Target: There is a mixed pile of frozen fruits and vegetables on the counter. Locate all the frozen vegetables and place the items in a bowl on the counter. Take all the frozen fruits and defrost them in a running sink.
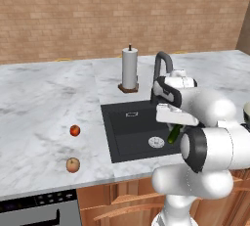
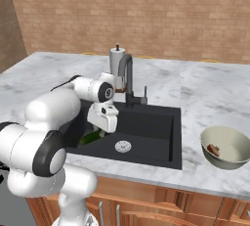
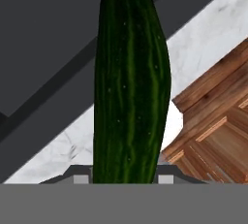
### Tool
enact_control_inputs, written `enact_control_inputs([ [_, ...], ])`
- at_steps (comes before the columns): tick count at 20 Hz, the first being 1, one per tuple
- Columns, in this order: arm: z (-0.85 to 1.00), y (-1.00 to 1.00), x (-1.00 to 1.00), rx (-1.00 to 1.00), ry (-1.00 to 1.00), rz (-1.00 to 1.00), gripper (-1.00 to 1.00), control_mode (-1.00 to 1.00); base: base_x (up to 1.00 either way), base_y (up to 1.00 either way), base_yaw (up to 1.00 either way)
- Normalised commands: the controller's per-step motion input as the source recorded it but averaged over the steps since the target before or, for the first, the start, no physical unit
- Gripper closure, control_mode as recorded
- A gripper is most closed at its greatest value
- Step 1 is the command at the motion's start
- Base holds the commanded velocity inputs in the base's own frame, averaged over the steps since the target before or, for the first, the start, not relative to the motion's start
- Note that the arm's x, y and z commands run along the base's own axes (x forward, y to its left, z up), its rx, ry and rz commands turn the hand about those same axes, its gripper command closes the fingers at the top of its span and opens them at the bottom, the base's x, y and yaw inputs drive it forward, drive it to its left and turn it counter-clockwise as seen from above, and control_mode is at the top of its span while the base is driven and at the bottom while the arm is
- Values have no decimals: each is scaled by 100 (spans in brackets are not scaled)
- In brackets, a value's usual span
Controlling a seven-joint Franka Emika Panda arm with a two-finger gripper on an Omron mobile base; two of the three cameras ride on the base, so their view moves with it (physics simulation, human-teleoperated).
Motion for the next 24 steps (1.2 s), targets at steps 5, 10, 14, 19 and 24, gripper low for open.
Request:
enact_control_inputs([
  [5,18,-44,0,-3,4,-5,100,-100,0,0,0],
  [10,13,-45,-7,-3,1,-6,100,-100,0,0,0],
  [14,1,-48,-6,0,-3,-4,100,-100,0,0,0],
  [19,11,-48,-1,-1,0,-6,100,-100,0,0,0],
  [24,16,-46,-3,-2,0,-7,100,-100,0,0,0],
])
